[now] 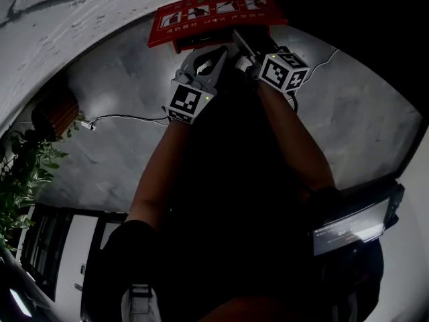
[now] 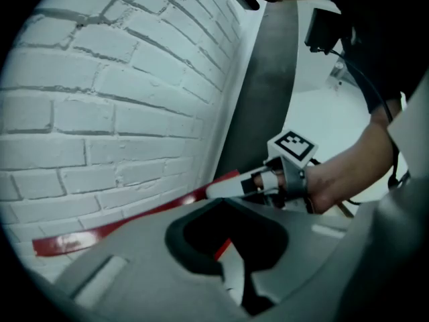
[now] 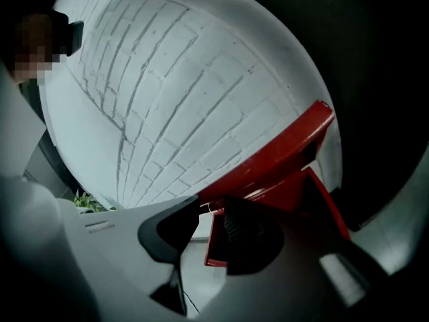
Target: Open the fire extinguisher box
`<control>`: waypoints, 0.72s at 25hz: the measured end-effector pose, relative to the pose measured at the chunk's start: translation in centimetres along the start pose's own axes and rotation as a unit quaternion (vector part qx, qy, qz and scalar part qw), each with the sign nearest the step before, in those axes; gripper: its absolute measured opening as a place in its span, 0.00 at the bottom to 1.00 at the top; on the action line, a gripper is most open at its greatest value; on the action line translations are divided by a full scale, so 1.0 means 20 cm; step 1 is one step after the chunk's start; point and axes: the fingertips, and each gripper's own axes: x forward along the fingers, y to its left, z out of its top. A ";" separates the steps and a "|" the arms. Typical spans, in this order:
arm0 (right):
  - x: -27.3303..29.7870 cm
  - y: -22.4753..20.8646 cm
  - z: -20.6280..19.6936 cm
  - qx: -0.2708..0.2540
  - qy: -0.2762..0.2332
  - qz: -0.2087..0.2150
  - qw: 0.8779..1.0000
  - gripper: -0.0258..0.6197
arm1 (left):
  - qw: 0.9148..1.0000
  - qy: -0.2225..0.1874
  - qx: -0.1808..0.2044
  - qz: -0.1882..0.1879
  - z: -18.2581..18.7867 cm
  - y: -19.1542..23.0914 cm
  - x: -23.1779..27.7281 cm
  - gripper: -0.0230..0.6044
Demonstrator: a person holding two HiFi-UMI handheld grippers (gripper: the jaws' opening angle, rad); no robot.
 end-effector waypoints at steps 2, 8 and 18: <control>0.04 0.02 0.09 -0.011 -0.006 0.010 1.000 0.22 | 1.000 0.003 -0.002 0.000 -0.01 0.00 0.00 0.04; 0.16 0.07 0.30 -0.029 -0.024 0.048 0.998 0.23 | 1.000 0.008 -0.005 -0.003 -0.03 -0.02 -0.02 0.04; 0.27 0.05 0.46 -0.031 -0.050 0.080 0.995 0.33 | 1.000 0.005 0.002 0.004 -0.02 0.00 -0.05 0.04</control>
